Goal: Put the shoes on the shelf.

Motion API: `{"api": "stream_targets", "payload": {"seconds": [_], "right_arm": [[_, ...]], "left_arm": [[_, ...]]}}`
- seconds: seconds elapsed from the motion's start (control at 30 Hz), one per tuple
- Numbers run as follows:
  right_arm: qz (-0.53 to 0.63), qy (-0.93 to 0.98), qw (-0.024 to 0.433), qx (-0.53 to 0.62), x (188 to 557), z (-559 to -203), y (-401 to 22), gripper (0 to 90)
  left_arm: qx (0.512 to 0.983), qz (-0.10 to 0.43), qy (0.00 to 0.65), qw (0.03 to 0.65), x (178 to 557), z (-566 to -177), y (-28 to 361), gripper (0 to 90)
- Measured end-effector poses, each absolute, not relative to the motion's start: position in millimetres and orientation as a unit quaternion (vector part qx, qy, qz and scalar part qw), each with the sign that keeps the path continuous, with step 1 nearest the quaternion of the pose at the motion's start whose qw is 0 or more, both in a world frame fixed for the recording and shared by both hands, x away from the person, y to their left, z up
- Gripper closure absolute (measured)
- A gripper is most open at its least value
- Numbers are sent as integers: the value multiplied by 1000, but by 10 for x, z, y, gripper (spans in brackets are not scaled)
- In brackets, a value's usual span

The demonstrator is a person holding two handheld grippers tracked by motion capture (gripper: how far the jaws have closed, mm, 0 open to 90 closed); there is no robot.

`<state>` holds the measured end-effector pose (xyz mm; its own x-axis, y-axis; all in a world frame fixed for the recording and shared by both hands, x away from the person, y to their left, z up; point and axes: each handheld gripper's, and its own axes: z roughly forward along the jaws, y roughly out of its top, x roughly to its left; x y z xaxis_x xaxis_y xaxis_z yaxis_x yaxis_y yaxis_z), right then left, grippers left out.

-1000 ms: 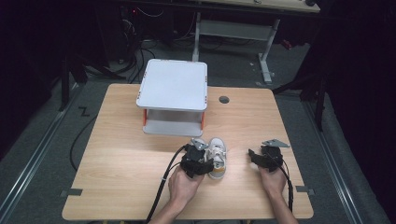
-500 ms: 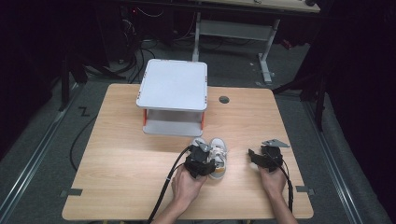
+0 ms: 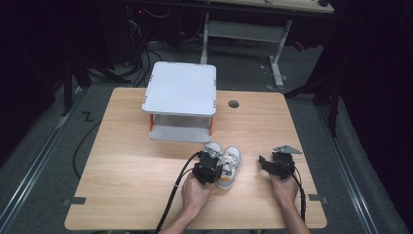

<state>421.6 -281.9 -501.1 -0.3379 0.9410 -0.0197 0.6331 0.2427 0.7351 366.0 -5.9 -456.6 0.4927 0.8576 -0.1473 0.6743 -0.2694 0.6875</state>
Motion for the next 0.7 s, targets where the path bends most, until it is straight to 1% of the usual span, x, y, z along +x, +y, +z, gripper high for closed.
{"api": "stream_targets", "payload": {"seconds": [0.3,0.7], "right_arm": [[323,751,238,524,4216,-5011,-2818,399],[323,752,238,524,4217,-5011,-2817,395]], "left_arm": [[788,110,481,369,3637,-4526,36,808],[786,108,477,379,3563,-4473,260,808]]}}
